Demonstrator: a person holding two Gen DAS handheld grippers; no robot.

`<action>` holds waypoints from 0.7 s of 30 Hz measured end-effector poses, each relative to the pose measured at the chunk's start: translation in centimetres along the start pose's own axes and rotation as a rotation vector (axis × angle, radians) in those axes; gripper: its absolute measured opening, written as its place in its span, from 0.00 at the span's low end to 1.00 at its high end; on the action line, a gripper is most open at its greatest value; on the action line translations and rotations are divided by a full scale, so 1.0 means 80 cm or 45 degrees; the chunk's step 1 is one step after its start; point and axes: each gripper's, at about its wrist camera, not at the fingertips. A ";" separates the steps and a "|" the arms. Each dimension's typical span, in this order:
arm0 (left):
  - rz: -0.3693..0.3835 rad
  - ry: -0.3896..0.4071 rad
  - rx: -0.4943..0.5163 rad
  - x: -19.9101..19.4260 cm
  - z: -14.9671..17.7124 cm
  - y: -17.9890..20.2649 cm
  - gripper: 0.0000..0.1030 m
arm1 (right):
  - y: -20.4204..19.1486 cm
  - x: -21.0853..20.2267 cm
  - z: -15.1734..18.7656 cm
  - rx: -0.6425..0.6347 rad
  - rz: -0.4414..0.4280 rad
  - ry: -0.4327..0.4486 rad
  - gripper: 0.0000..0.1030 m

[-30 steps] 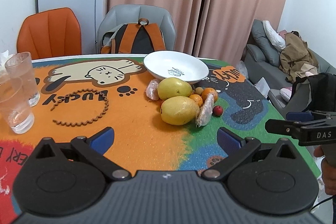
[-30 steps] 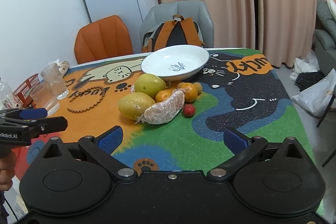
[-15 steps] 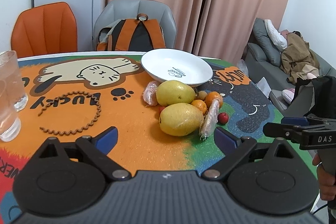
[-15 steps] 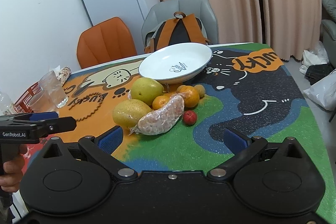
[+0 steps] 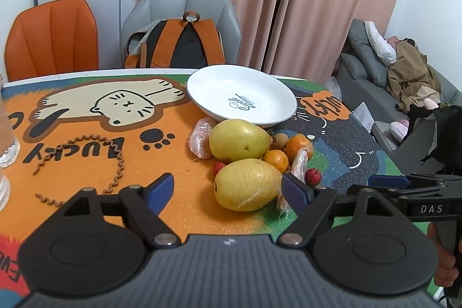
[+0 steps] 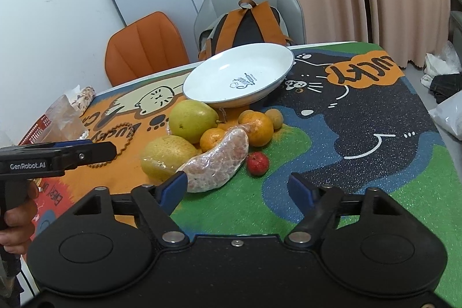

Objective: Organize fruits
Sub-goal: 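Move the right tool toward the red jujube while the left tool approaches a yellow pear, then close the right gripper on the red jujube while the left gripper grasps the yellow pear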

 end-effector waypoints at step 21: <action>0.037 -0.132 -0.008 0.081 -0.035 -0.001 0.69 | 0.022 0.065 -0.026 0.039 -0.044 -0.120 0.47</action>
Point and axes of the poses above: each gripper's, at about its wrist camera, not at the fingertips, and x roughly the way its jaws point, y to its right, z to its underside, and after that the axes turned 6 degrees about z, right-handed
